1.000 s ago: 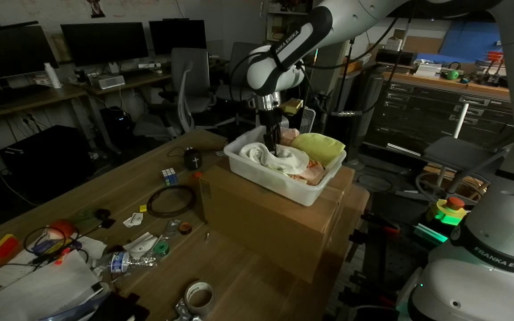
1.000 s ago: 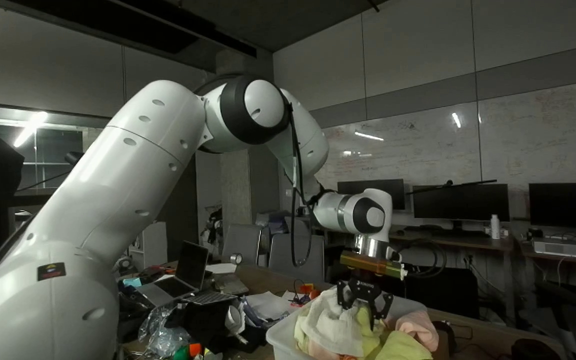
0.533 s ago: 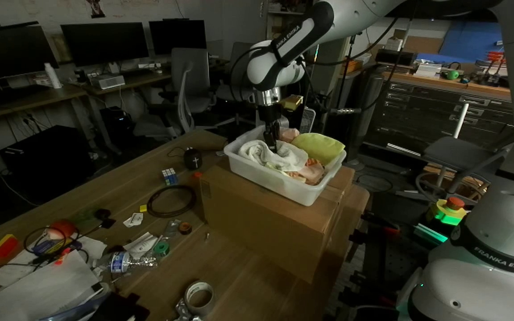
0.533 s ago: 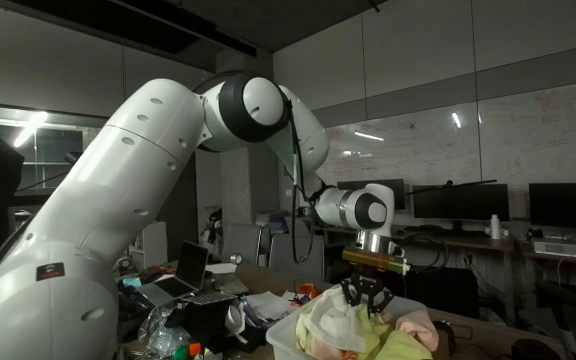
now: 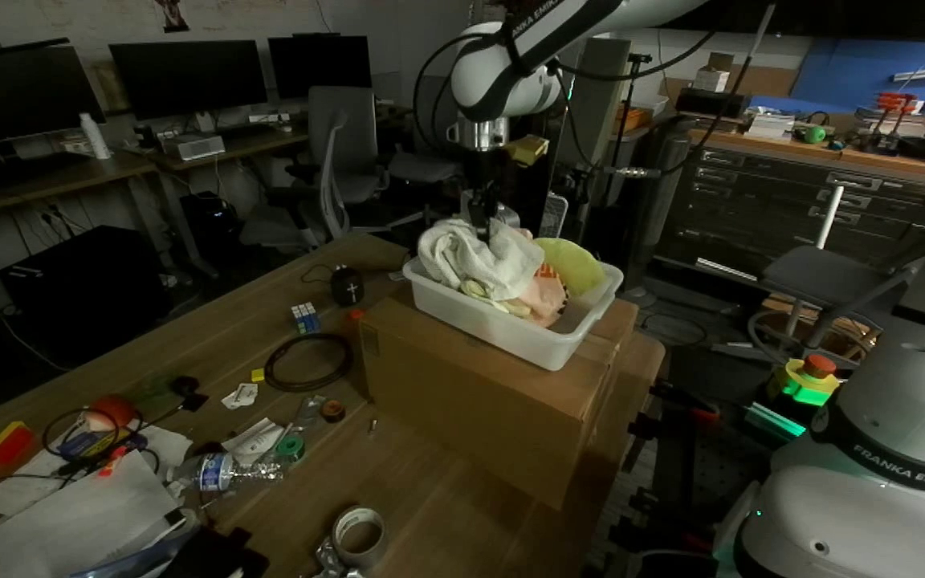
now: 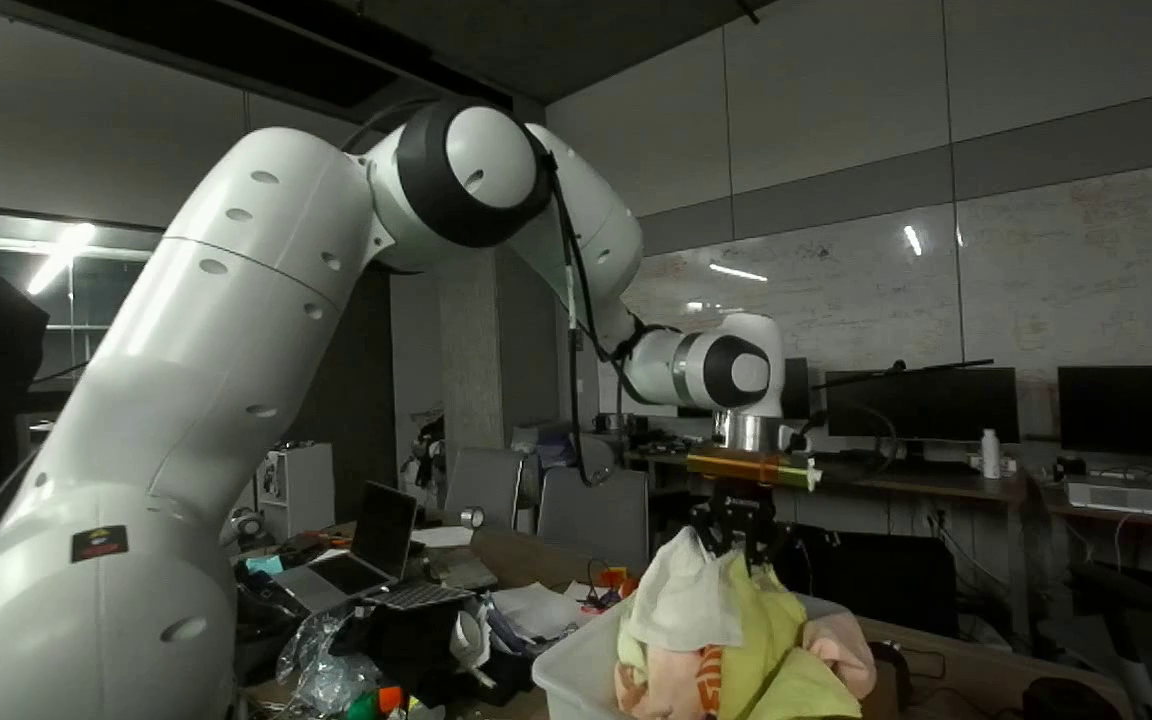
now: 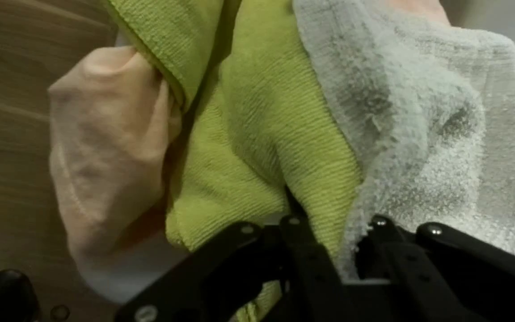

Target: Pick up the clothes from the box and put them on the table

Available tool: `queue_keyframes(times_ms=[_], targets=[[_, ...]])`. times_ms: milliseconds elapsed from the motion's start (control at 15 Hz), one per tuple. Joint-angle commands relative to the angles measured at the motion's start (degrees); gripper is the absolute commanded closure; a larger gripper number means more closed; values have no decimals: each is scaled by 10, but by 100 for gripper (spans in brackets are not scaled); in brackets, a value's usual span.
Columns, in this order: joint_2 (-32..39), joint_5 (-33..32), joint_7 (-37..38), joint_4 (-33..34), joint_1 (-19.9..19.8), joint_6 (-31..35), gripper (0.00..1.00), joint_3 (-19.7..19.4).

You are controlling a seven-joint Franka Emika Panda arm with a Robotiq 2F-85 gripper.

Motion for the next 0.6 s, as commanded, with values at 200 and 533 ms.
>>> queue_keyframes(times_ms=[200,533], targets=[[-176,9,35,-74,10,67,94,-10],[-282,16,76,-94,25,82,94,-21]])
